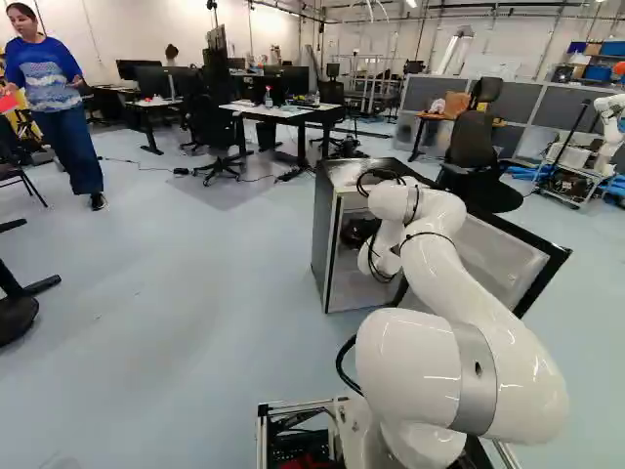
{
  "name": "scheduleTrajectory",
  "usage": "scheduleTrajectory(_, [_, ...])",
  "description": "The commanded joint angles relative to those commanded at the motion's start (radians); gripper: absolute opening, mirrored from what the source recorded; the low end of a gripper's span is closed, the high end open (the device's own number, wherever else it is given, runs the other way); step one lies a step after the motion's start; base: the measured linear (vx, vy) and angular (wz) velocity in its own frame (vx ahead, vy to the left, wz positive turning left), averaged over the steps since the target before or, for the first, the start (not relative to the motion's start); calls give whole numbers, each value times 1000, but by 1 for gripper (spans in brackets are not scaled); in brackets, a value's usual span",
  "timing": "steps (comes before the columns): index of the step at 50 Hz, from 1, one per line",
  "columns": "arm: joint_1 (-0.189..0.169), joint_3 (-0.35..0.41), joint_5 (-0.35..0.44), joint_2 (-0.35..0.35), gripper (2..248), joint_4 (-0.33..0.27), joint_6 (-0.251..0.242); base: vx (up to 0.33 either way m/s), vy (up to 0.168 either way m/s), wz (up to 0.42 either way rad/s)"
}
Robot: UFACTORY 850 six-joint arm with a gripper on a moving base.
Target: Grab a drink from the fridge
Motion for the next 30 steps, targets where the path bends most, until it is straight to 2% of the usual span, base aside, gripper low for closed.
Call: scheduleTrajectory(30, [0, 32, 0, 36, 97, 0, 0, 0, 0, 0])
